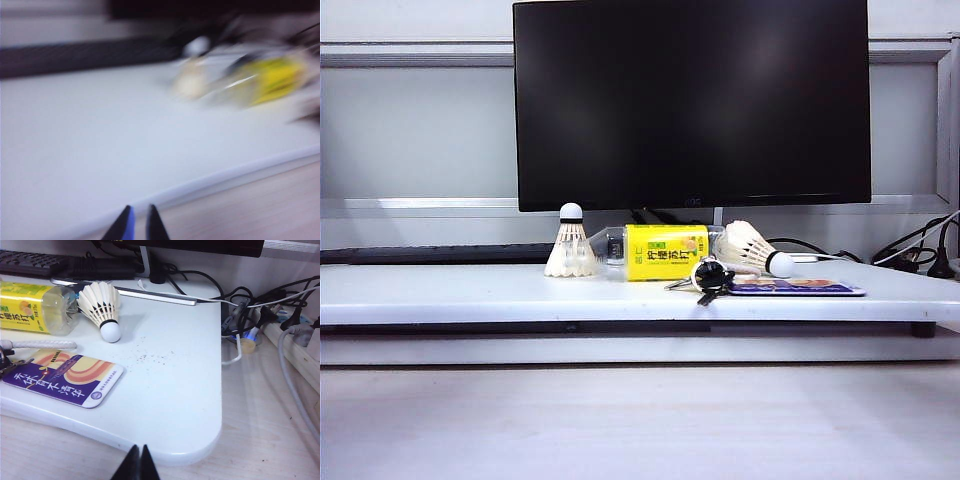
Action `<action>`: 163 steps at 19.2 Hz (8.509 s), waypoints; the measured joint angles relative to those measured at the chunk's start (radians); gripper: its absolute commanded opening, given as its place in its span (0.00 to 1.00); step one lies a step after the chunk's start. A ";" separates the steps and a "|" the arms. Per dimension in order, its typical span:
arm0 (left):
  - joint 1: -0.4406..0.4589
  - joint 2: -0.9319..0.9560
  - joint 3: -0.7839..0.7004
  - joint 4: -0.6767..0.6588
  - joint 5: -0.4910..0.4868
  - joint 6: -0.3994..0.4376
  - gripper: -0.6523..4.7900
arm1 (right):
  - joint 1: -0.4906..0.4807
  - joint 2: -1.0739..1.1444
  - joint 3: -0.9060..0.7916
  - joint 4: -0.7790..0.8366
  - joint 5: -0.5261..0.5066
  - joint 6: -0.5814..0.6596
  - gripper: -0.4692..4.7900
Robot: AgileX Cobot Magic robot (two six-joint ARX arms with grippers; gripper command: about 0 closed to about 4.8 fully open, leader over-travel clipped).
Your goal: Stack the badminton balls on the table vertically.
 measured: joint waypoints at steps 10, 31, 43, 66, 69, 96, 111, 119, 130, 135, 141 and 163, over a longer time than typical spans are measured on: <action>0.000 0.000 0.000 0.070 0.123 -0.362 0.21 | 0.001 0.000 0.000 0.004 -0.015 0.040 0.09; -0.047 0.192 0.372 0.026 0.217 -0.219 0.39 | 0.005 0.000 0.000 0.097 -0.283 0.443 0.09; -0.269 0.971 0.952 -0.274 0.200 0.460 0.39 | 0.005 0.002 0.153 -0.143 -0.204 0.446 0.09; -0.620 1.755 1.626 -0.458 -0.117 1.297 0.39 | 0.066 0.636 0.527 -0.339 -0.361 0.379 0.09; -0.627 1.865 1.725 -0.474 -0.106 1.339 0.39 | 0.066 0.636 0.527 -0.391 -0.358 0.368 0.09; -0.749 2.026 1.754 -0.195 -0.305 0.831 0.34 | 0.066 0.647 0.532 -0.413 -0.216 0.257 0.09; -0.687 1.755 1.755 -0.803 -0.339 0.704 0.34 | 0.066 1.193 0.940 -0.391 -0.262 0.234 0.27; -0.550 1.736 1.754 -0.929 -0.262 0.503 0.34 | 0.066 1.454 1.141 -0.371 -0.314 0.108 0.43; -0.476 1.723 1.754 -0.959 -0.163 0.465 0.34 | 0.066 1.629 1.178 -0.299 -0.259 0.002 0.43; -0.472 1.723 1.754 -0.951 -0.140 0.466 0.34 | 0.067 1.634 1.178 -0.281 -0.249 -0.068 0.48; -0.472 1.723 1.754 -0.948 -0.122 0.466 0.34 | 0.066 1.636 1.178 -0.269 -0.234 -0.134 0.58; -0.352 1.720 1.754 -0.901 0.185 0.481 0.34 | 0.067 1.718 1.179 -0.180 -0.234 -0.157 0.52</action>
